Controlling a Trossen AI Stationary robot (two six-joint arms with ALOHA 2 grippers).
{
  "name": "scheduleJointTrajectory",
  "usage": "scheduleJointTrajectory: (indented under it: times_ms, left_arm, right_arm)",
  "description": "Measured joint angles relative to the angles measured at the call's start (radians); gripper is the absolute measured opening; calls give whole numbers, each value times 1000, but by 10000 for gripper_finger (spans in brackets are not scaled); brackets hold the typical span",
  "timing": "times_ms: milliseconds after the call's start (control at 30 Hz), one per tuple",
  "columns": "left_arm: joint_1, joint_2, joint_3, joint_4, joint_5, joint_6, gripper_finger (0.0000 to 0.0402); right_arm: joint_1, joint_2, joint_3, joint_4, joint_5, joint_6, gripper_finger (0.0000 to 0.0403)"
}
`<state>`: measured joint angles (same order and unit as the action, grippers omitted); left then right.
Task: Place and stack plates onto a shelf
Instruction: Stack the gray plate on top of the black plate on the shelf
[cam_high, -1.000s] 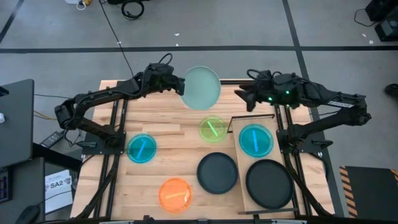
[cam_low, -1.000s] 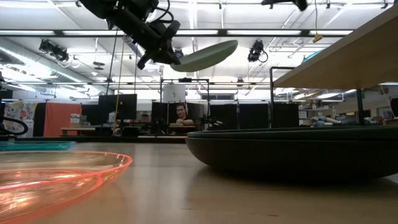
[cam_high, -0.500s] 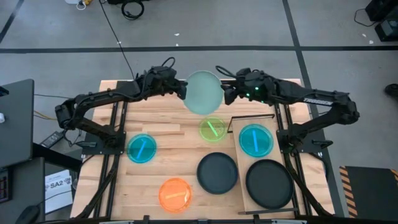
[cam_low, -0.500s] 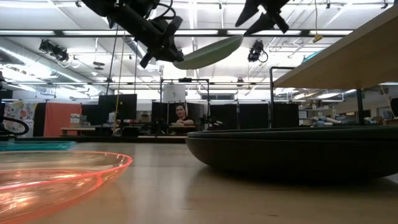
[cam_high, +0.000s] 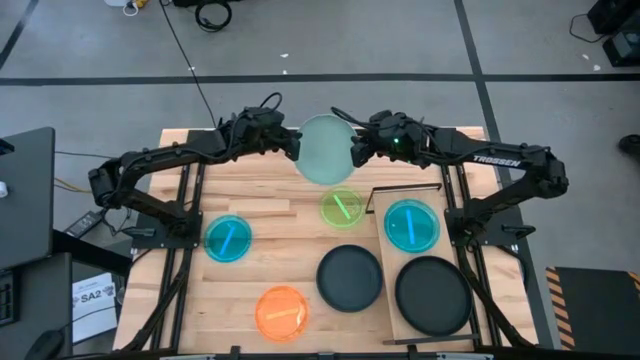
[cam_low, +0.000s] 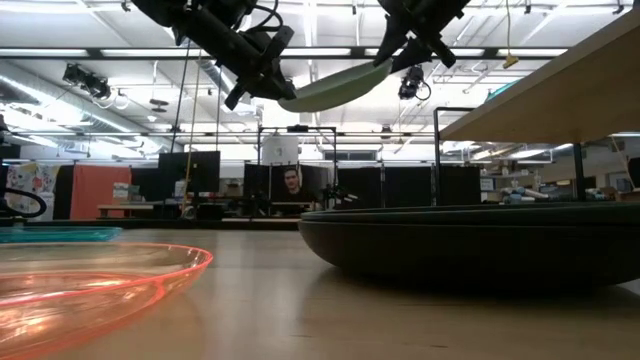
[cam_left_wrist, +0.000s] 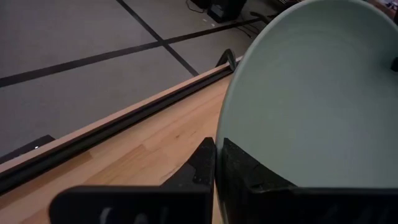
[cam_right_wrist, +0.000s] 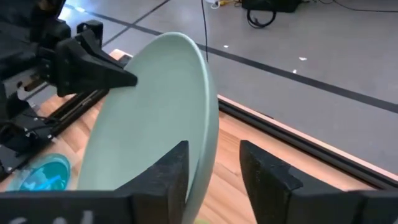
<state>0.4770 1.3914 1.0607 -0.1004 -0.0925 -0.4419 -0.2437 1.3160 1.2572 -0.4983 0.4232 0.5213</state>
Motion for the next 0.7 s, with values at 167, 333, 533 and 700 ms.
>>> scheduleJointTrajectory:
  times_ms: [167,333,533,700]
  left_arm:
    - [0,0,0,4,-1,0,18]
    - [-3,0,0,7,-3,-1,21]
    - [-4,0,0,10,1,0,25]
    - [-4,0,0,12,2,-18,26]
  right_arm:
    - [-1,15,0,2,-5,-1,101]
    - [-3,25,0,1,2,2,54]
    - [-5,25,-1,-10,29,0,20]
    - [-15,25,-1,-5,21,-2,22]
